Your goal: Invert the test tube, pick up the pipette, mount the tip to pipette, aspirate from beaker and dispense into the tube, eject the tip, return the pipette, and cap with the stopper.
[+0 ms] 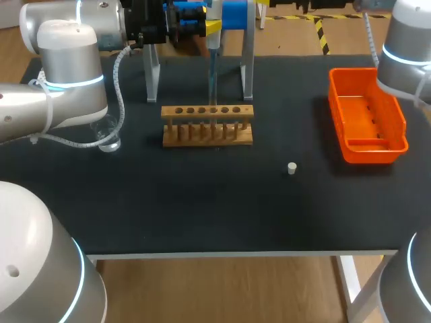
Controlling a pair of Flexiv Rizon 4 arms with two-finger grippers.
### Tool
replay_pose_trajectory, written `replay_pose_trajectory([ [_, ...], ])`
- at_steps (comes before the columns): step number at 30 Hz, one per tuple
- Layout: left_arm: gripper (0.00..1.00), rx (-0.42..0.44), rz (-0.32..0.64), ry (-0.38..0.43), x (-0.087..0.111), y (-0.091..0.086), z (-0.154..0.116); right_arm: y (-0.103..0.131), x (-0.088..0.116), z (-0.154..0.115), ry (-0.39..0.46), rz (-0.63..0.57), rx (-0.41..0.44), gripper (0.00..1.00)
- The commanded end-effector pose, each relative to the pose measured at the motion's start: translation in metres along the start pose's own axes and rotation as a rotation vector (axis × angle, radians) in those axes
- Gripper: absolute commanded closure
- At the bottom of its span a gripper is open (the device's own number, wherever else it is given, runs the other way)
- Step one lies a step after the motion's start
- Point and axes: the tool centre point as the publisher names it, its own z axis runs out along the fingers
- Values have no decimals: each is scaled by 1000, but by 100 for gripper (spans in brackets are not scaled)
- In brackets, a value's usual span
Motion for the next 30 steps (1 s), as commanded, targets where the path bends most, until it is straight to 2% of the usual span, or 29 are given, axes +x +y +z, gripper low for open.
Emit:
replay_pose_trajectory([
  [1,100,2,1,1,0,0,0,4,-3,9,8,14,-2,100],
  [8,100,2,1,1,0,0,0,9,-6,17,29,61,-23,100],
  [17,100,2,1,1,0,0,0,19,-6,36,56,63,-32,100],
  [30,100,2,1,1,0,0,0,20,-6,55,68,101,8,100],
])
